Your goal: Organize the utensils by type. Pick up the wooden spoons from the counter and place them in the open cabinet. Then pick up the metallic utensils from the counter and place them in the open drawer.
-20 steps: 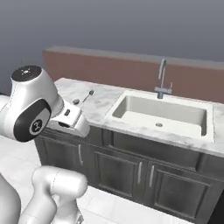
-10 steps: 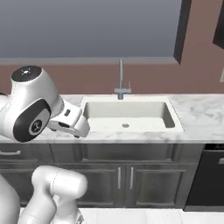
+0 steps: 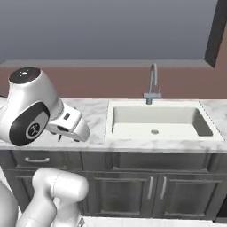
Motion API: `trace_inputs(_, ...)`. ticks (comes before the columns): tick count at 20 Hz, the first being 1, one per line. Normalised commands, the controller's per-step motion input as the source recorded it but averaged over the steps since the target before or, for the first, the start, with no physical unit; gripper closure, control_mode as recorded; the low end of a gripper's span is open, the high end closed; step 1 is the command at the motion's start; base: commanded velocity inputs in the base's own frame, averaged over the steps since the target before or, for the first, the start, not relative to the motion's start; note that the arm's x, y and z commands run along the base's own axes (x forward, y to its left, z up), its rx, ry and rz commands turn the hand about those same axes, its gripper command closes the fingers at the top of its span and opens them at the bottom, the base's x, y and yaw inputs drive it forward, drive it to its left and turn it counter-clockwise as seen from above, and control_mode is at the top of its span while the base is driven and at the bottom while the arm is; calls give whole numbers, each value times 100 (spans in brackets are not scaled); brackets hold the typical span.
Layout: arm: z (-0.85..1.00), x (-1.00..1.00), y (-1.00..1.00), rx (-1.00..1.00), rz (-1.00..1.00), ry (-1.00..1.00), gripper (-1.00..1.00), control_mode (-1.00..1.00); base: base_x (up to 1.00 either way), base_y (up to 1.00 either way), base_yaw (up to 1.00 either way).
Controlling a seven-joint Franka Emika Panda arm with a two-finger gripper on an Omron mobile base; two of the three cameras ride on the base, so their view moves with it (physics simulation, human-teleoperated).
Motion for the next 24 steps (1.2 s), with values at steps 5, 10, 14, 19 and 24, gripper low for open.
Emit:
trace_inputs(5,0,0,0,0,0,0,-100,100,18,73,39)
trace_inputs(10,0,0,0,0,0,0,-100,100,65,47,24)
trace_inputs(14,0,0,0,0,0,0,-100,100,65,29,9)
trace_inputs(19,0,0,0,0,0,0,-100,100,10,10,2)
trace_inputs(24,-34,7,2,-17,0,0,-100,-100,0,2,0)
